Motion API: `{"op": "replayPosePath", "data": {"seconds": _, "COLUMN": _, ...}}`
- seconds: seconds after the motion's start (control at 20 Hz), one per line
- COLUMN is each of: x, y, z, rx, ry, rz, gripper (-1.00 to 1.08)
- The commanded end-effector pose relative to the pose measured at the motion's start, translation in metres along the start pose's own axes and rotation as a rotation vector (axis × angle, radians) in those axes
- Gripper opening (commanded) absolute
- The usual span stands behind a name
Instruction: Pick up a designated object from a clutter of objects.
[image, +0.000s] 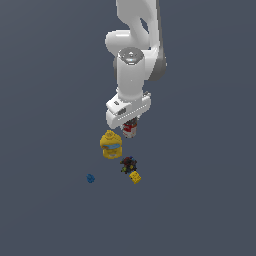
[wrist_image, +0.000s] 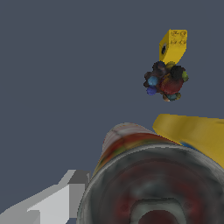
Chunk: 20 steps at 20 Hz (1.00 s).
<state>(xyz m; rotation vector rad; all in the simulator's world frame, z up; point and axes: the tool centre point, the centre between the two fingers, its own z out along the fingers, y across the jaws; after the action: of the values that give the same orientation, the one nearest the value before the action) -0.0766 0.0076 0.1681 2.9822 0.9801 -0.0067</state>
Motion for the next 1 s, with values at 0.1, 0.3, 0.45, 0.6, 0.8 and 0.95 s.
{"op": "replayPosePath", "data": {"seconds": 0.1, "x": 0.034, "y": -0.005, "z": -0.038, "rx": -0.002, "ry": 0.002, "rz": 0.000, "gripper": -1.00}}
{"op": "replayPosePath", "data": {"seconds": 0.3, "x": 0.063, "y": -0.009, "z": -0.069, "rx": -0.001, "ry": 0.003, "rz": 0.000, "gripper": -1.00}}
{"op": "replayPosePath", "data": {"seconds": 0.45, "x": 0.082, "y": -0.011, "z": -0.090, "rx": -0.001, "ry": 0.003, "rz": 0.000, "gripper": -1.00}}
{"op": "replayPosePath", "data": {"seconds": 0.6, "x": 0.101, "y": -0.013, "z": -0.109, "rx": 0.000, "ry": 0.003, "rz": 0.000, "gripper": -1.00}}
{"op": "replayPosePath", "data": {"seconds": 0.8, "x": 0.124, "y": -0.016, "z": -0.134, "rx": 0.000, "ry": 0.003, "rz": 0.000, "gripper": -1.00}}
{"op": "replayPosePath", "data": {"seconds": 0.95, "x": 0.140, "y": -0.018, "z": -0.150, "rx": 0.000, "ry": 0.004, "rz": 0.000, "gripper": -1.00}}
